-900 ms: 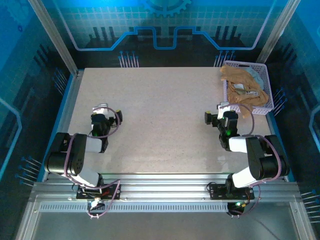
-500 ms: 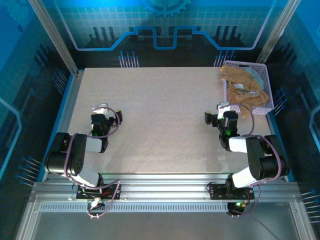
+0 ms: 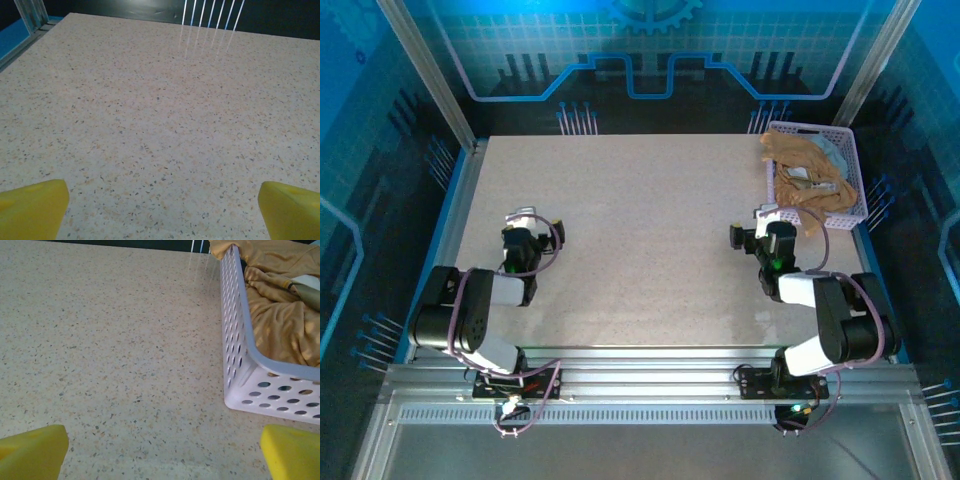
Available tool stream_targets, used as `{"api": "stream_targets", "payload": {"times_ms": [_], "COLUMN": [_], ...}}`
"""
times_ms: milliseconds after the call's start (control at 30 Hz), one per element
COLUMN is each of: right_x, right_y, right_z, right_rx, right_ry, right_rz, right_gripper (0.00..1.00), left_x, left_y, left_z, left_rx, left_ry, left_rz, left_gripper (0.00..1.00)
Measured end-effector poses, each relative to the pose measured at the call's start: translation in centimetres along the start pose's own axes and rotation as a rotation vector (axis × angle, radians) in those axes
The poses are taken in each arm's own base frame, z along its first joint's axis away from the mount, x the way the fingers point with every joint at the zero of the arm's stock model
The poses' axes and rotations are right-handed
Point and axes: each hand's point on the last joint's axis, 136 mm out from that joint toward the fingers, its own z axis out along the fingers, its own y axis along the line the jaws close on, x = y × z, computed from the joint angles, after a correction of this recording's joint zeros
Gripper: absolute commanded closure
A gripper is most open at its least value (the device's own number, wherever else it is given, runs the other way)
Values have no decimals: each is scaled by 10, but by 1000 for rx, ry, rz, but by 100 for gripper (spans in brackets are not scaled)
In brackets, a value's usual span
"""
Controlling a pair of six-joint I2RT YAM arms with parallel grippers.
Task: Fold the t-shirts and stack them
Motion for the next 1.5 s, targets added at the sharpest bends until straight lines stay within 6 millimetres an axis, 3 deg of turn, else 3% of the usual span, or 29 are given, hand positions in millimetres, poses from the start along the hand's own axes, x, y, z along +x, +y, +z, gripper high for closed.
{"api": "stream_targets", "payload": {"times_ms": [267,367,500,533,633,700,800,867,933,1033,1167,1233,1333,1500], "right_x": [-55,-85,-157,-193,-260,-277,-253,-218,-180,-130,-78,-64,-60,-50], "right_y": [-1,-5,-15,-23,-57,-80,-107,-123,-136,-151,-159,-157,-153,-156], "right_z": [-37,-54,-75,-86,-111,-115,-94,-63,-31,13,42,48,60,83], "right_rx": [16,37,63,74,144,200,275,322,363,378,350,330,303,297], "right_ry": [-137,-189,-212,-225,-246,-236,-101,44,210,424,602,650,673,687], "right_rz": [-9,-5,78,146,364,448,529,561,584,623,655,665,680,726], "right_gripper": [0,0,0,0,4,5,13,15,21,30,34,35,37,43], "left_x": [-43,-72,-142,-167,-214,-240,-248,-240,-228,-197,-158,-148,-138,-126], "left_y": [-4,-7,-26,-30,-32,-30,-33,-59,-107,-171,-226,-243,-261,-263], "left_z": [-27,-41,-56,-61,-75,-80,-61,-45,-38,-46,-69,-79,-92,-95], "left_rx": [-33,-41,-13,-2,23,77,115,156,251,395,520,561,617,633], "left_ry": [-108,-171,-282,-308,-317,-320,-209,-96,22,173,323,360,399,443], "left_rz": [-1,6,-30,-71,-259,-410,-550,-553,-519,-460,-390,-369,-352,-364], "left_gripper": [1,1,1,1,1,1,1,1,1,5,11,14,19,23]}}
